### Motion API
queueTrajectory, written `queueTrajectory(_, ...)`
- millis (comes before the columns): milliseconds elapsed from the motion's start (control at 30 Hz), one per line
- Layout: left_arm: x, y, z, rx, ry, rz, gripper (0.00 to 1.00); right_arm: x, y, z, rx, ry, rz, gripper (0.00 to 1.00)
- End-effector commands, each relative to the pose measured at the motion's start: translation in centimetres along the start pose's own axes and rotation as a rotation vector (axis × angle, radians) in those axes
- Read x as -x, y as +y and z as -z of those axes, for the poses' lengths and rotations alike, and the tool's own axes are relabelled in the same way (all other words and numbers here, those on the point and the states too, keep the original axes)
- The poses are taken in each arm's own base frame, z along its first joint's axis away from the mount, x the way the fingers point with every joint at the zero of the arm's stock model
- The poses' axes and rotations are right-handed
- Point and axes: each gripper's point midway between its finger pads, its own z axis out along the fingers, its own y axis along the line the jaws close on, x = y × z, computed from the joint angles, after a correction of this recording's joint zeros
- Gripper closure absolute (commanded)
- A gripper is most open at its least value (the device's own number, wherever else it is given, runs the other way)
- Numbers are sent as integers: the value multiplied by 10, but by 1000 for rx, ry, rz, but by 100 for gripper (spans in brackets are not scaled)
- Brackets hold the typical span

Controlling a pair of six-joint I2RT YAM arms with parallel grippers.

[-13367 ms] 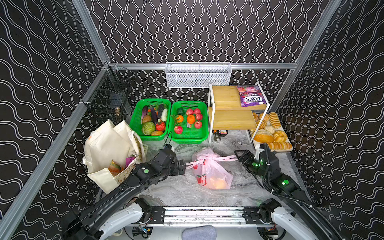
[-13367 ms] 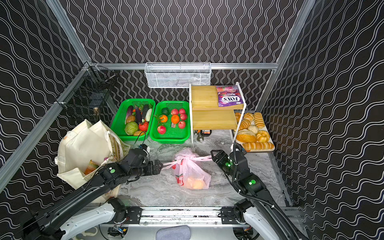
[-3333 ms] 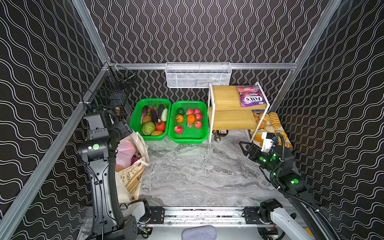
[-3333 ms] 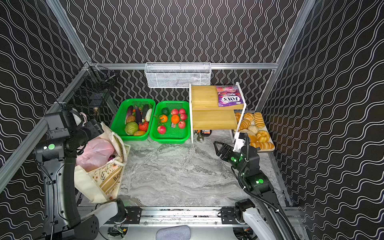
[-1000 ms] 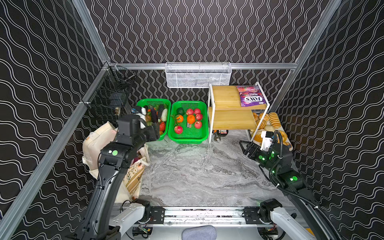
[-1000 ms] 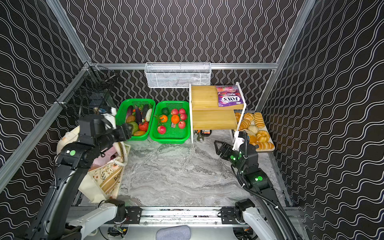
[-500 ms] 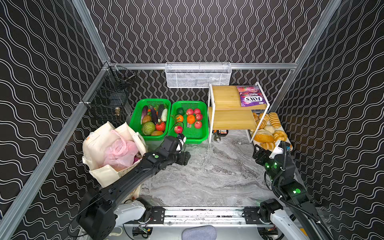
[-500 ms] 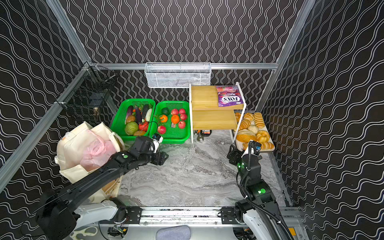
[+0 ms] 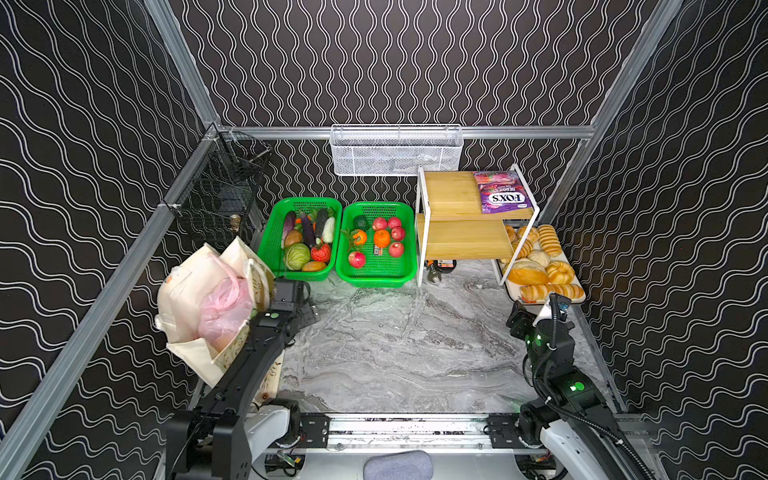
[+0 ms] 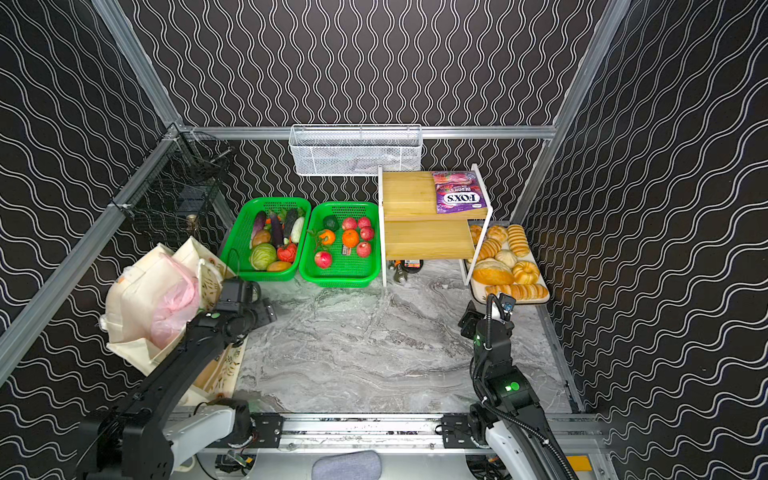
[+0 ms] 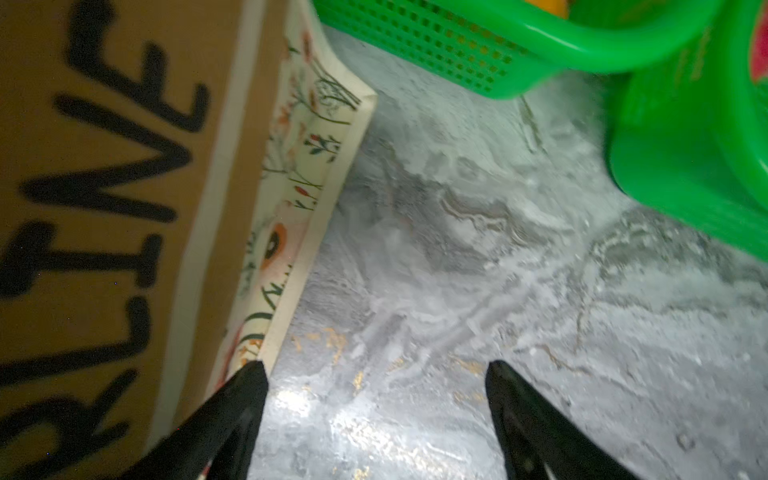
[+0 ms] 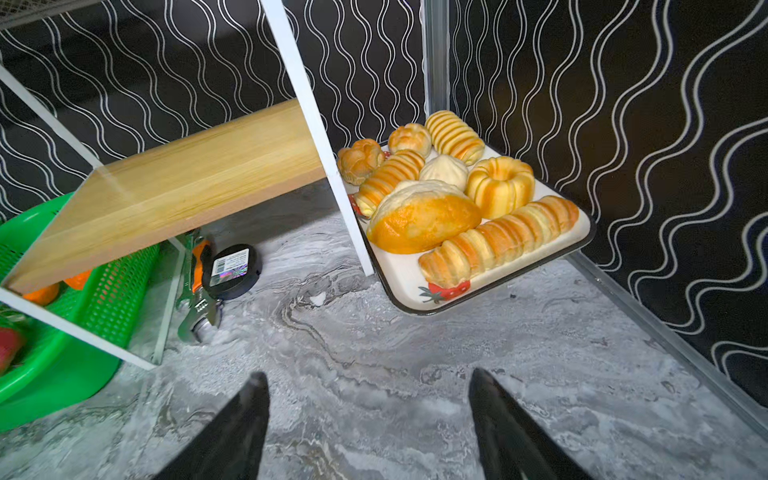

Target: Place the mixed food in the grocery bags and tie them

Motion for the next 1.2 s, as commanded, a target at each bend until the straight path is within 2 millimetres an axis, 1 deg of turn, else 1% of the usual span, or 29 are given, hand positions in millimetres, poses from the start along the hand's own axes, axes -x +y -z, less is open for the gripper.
queueTrajectory(0, 12, -6, -2, -45, 7, 41, 13, 21, -1, -4, -25, -124, 43, 23)
queueTrajectory(33, 17, -16, -1, -92, -10, 33, 14, 21, -1, -5, -27, -135, 58, 23)
queueTrajectory(67, 23, -31, 1, -171, -37, 23, 14, 19, -1, -8, -32, -152, 86, 23)
queueTrajectory(100, 27, -47, 3, -244, -71, 13, 10, 18, 0, -11, -33, -168, 106, 23)
queueTrajectory(133, 31, -57, 7, -280, -113, 2, 2, 17, 1, -14, -32, -185, 124, 23)
queueTrajectory(233, 36, -81, 13, -290, -244, -109, 1, 14, 1, -23, -48, -244, 172, 23)
queueTrajectory(300, 32, -95, 11, -271, -291, -243, 2, 9, 1, -30, -60, -256, 209, 23)
queueTrajectory(333, 31, -98, 8, -250, -303, -297, 1, 8, 1, -32, -67, -270, 227, 23)
queueTrajectory(400, 31, -99, 0, -206, -313, -365, 1, 1, 0, -39, -74, -284, 255, 23)
queueTrajectory(467, 31, -100, -6, -191, -335, -406, 1, -2, -2, -47, -84, -291, 240, 23)
queueTrajectory(533, 32, -98, -13, -175, -372, -433, 1, -8, 0, -56, -53, -279, 220, 23)
queueTrajectory(633, 39, -95, -18, -130, -416, -464, 1, -19, 1, -69, -6, -247, 188, 23)
queueTrajectory(733, 46, -95, -19, -104, -459, -508, 1, -16, -2, -78, 5, -253, 199, 23)
queueTrajectory(800, 46, -94, -23, -109, -490, -521, 1, -12, -4, -83, 32, -258, 199, 22)
queueTrajectory(933, 48, -93, -33, -168, -575, -479, 1, -7, -13, -97, 66, -242, 124, 22)
queueTrajectory(967, 48, -94, -36, -186, -593, -475, 1, -8, -13, -99, 82, -234, 103, 22)
queueTrajectory(1033, 50, -94, -42, -207, -605, -463, 1, -18, -4, -97, 158, -225, 118, 23)
queueTrajectory(1100, 48, -94, -50, -226, -577, -466, 1, -26, 3, -89, 220, -273, 155, 24)
queueTrajectory(1133, 46, -93, -53, -224, -578, -471, 1, -25, 6, -84, 242, -315, 165, 24)
queueTrajectory(1167, 48, -91, -52, -210, -587, -471, 1, -21, 9, -85, 238, -336, 177, 24)
